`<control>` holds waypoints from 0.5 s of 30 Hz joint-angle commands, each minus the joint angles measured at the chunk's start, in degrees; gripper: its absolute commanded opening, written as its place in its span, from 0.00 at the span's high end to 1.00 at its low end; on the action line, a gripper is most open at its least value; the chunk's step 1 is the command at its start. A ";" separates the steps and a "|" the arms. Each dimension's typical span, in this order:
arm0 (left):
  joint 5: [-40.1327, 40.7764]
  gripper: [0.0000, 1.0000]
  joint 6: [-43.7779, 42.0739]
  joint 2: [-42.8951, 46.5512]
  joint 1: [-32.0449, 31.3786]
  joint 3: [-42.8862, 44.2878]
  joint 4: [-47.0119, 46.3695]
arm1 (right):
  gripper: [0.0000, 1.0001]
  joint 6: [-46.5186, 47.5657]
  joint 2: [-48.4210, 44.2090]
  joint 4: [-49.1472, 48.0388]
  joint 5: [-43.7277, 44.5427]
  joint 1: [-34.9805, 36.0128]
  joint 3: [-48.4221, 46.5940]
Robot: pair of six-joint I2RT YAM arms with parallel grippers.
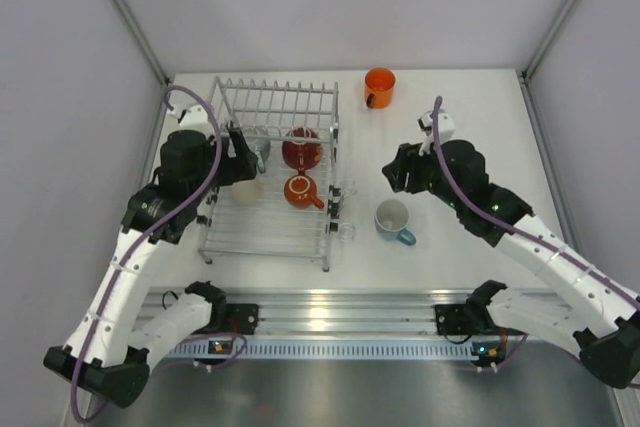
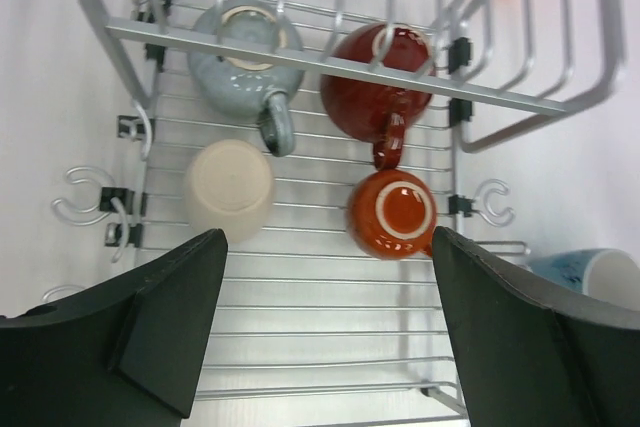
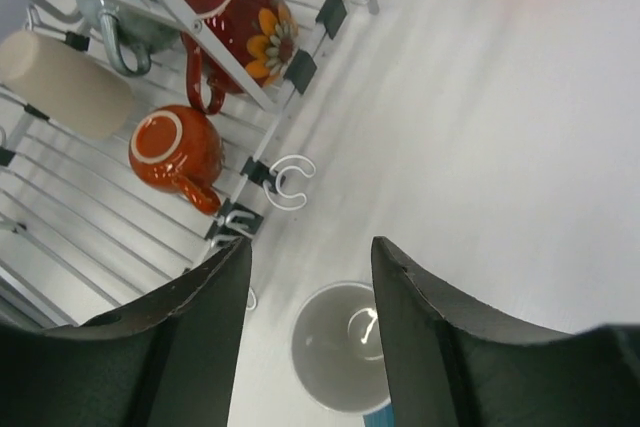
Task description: Load the cups into the dish rack
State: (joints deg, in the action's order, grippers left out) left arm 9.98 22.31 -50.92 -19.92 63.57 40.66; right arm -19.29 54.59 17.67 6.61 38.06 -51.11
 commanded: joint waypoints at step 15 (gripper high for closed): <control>-15.60 0.11 0.02 3.80 0.32 -3.19 -9.73 | 0.53 9.70 9.47 8.79 -5.72 -5.18 4.44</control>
State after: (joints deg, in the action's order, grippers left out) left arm -3.49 22.41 -47.66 -19.92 61.14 34.70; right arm -12.80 62.81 25.63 3.44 35.09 -47.42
